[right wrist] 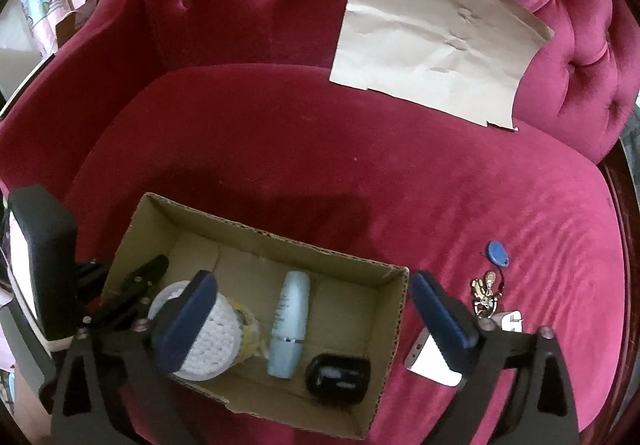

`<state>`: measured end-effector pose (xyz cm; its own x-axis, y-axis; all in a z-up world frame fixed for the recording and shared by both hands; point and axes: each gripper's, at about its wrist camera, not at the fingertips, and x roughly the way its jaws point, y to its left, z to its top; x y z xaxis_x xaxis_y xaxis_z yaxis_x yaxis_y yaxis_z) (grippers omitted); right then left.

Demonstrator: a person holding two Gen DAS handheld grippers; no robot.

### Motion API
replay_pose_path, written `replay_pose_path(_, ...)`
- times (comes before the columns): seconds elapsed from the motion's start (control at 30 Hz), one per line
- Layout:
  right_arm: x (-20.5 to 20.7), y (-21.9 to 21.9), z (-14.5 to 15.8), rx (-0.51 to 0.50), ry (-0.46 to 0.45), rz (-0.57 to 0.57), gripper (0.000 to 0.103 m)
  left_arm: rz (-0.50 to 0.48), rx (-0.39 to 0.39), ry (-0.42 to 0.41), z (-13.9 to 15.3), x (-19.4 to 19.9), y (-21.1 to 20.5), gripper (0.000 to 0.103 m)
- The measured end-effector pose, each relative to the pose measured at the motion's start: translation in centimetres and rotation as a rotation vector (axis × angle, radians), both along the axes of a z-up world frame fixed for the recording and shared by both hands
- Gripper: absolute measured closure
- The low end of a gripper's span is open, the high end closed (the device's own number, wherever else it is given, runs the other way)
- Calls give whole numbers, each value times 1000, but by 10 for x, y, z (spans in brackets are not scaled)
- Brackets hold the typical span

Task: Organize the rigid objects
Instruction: 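Move the right gripper back toward the small white cube charger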

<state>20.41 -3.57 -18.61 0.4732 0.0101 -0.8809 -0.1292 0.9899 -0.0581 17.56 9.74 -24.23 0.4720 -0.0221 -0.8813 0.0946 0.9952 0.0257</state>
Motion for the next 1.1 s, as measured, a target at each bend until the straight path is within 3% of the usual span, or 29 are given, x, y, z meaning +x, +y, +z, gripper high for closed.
replay_pose_path(0.5,-1,-10,7,-12,-28,-18,0,-2,1,-1,-1,0,0,100)
replay_pose_path(1.1,-8,-72,24,-19,-80,-95,0,1,5,-1,-1,1,-1,100)
